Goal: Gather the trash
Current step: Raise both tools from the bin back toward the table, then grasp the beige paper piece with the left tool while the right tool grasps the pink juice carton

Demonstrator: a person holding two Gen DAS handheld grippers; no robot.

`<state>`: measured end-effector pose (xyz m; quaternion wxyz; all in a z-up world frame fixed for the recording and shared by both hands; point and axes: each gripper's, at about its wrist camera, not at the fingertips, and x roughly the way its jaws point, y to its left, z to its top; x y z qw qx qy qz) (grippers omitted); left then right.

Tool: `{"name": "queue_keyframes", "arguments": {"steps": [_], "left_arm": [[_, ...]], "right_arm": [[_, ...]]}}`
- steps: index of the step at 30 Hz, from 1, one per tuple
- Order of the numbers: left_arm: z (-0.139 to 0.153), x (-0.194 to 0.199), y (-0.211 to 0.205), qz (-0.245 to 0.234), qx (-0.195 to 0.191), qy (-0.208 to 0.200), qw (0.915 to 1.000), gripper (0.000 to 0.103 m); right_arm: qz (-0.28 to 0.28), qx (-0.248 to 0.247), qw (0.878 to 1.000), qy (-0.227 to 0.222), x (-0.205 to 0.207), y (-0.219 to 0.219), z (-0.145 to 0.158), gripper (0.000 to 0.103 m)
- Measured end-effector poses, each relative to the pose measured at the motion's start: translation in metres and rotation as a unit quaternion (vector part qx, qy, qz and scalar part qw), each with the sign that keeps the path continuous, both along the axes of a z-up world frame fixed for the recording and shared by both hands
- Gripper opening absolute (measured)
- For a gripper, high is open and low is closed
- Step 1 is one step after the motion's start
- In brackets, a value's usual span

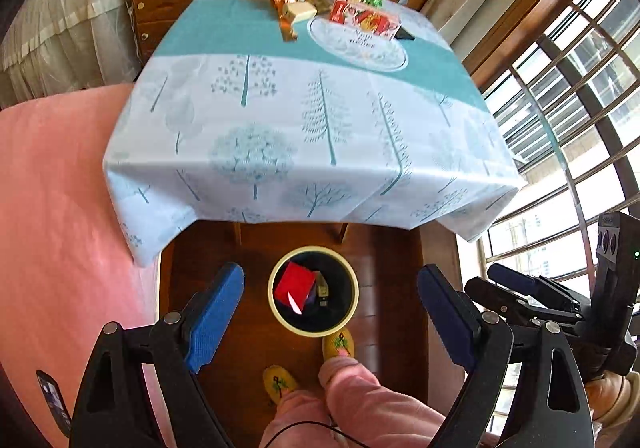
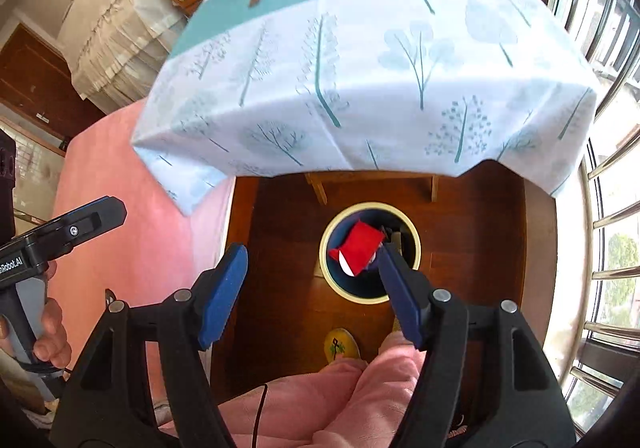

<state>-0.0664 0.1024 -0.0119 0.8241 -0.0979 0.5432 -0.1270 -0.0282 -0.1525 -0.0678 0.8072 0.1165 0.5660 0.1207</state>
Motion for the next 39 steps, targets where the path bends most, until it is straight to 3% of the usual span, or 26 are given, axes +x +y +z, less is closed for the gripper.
{"name": "queue_keyframes", "arguments": {"steps": [3,8,13,20,25,30,36,39], "left_arm": [[0.042,0.005,-0.001,-0.011,-0.002,-0.031,0.9994,0.09],[0.082,0.015,-0.003,-0.031,-0.001,-0.071,0.997,0.09],[0.1,0.032,0.001,-0.043,0.006,-0.085,0.9954,0.09],[0.109,0.09,0.004,-0.024,0.026,-0.093,0.995,0.09],[0.109,0.159,-0.005,-0.002,0.051,-0.091,0.9945,0.09],[0.099,0.25,-0.016,0.036,0.083,-0.075,0.993,0.09],[0.074,0.367,-0.034,0.083,0.132,-0.049,0.9866,0.089],[0.053,0.416,-0.044,0.084,0.158,-0.033,0.9833,0.082]], "right_arm": [[0.003,-0.005,0.999,-0.037,0.002,0.008,0.039,0.065],[0.009,-0.021,0.996,-0.085,0.011,0.018,0.091,0.065],[0.009,-0.035,0.992,-0.122,0.026,0.026,0.129,0.065],[0.028,-0.048,0.986,-0.155,0.07,0.032,0.146,0.065],[0.057,-0.056,0.983,-0.167,0.135,0.031,0.147,0.065],[0.106,-0.066,0.974,-0.188,0.226,0.019,0.146,0.065],[0.177,-0.081,0.96,-0.199,0.346,0.002,0.138,0.065],[0.224,-0.102,0.949,-0.199,0.399,0.0,0.121,0.065]]}}
